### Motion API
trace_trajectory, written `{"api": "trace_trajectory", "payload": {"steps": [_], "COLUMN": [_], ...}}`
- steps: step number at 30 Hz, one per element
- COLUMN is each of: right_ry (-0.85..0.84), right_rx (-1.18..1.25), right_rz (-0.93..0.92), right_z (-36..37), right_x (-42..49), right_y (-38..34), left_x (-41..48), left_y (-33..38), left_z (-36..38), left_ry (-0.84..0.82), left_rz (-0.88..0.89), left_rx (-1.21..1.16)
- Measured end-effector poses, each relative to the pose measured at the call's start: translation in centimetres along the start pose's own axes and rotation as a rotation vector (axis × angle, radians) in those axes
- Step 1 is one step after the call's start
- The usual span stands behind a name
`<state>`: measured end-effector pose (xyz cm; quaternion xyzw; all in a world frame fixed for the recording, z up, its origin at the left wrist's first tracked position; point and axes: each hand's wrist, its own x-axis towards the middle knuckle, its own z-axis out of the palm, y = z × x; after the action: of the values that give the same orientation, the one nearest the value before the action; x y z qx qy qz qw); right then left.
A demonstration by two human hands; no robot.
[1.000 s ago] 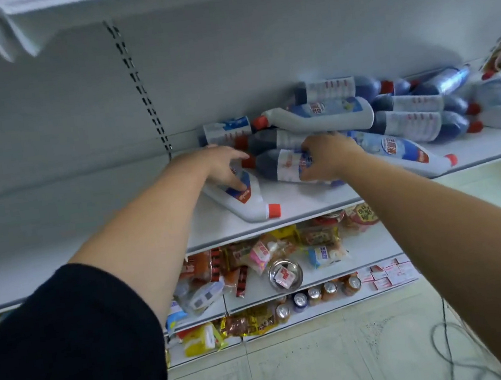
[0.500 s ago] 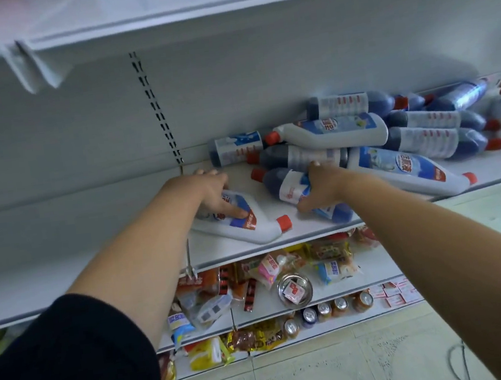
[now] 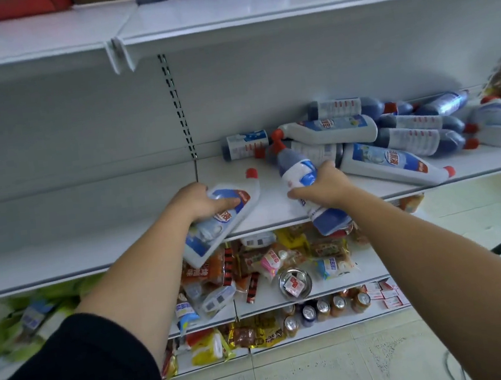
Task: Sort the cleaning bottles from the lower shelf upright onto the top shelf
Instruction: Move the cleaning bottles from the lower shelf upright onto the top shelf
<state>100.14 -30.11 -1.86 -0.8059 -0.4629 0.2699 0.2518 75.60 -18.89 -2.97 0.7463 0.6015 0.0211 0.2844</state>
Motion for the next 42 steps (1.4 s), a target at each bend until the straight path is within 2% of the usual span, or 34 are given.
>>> {"api": "trace_trajectory", "payload": {"steps": [5, 11, 16, 20, 32, 37, 42], "right_ry": [0.04, 0.098, 0.133, 0.154, 0.281, 0.297, 0.291], "right_rx": [0.334, 0.854, 0.99, 0.982, 0.907, 0.787, 0.772], "right_rz": [0.062, 0.085, -0.014, -0.115, -0.434, -0.551, -0.589], "right_z": [-1.1, -2.7, -4.3, -6.2, -11.1, -12.1, -12.6], "right_x": [-4.4, -10.6, -16.6, -21.1, -29.4, -29.7, -27.7], "right_y": [-0.5, -2.2, -3.7, -5.4, -13.6, -16.1, -19.1], "left_x": [-4.7, -11.8, -18.6, -23.0, -31.2, -32.5, -31.7], "left_y": [1.0, 4.7, 7.2, 8.4, 9.7, 9.1, 8.7], "left_z": [0.5, 0.1, -0.8, -2.8, -12.0, -15.5, -18.5], "left_ry": [0.087, 0.137, 0.146, 0.156, 0.335, 0.458, 0.538], "left_rz": [0.041, 0.156, 0.29, 0.385, 0.582, 0.596, 0.605], "left_rx": [-0.49, -0.661, -0.788, -0.865, -1.024, -0.969, -0.916]}}
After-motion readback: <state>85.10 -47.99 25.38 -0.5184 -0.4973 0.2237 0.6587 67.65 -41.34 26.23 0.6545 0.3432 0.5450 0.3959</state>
